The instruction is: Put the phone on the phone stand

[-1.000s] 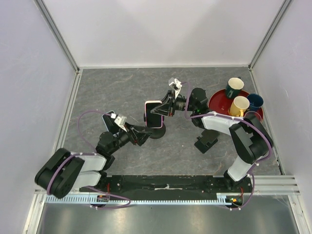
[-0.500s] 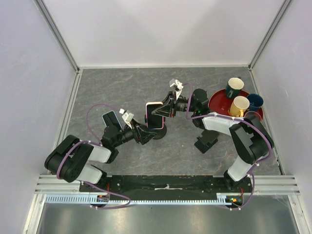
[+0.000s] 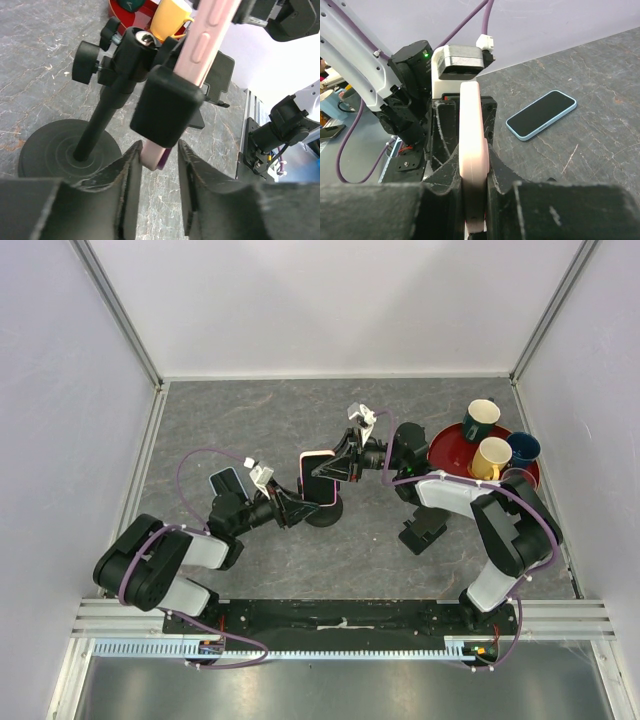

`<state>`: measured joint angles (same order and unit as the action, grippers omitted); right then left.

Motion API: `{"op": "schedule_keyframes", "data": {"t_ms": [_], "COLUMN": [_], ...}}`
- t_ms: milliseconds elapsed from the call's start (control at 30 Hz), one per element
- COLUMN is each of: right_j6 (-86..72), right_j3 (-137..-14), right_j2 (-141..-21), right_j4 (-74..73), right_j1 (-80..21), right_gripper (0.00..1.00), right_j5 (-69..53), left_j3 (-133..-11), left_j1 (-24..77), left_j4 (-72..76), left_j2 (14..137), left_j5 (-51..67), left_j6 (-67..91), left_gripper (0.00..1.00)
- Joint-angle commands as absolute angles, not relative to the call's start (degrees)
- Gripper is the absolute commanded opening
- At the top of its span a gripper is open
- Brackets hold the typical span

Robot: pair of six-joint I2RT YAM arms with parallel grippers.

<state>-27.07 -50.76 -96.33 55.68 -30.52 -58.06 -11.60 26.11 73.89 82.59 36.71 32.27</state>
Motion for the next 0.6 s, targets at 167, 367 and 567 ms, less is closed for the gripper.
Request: {"op": "schedule_keyframes", "data": {"t_ms": [167,367,567], "right_j6": [-27.86,-27.25,-25.23], "right_j3": [-50.54,-49.92,-50.01], "right_j2": [-93.08,-92.99,-92.81], "right_j4": [59.94,60.12,57.23], "right_j1": [-30.23,-30.41,-30.32], "right_gripper": [0.00,0.00,0.00], "right_j5": [-59.24,-59.15,-58.63], "left_j3": [-12.48,-12.48,-11.34], "left_j1": [25.49,25.49,25.49], "left_j4": [95.19,90.09,78.68], "left_j2": [83.49,82.79,74.55], "left_j5": [35.16,30.60,26.55], "left_j6": [31.20,29.88,31.63], "left_gripper": [0.10,0.02,0.64]}}
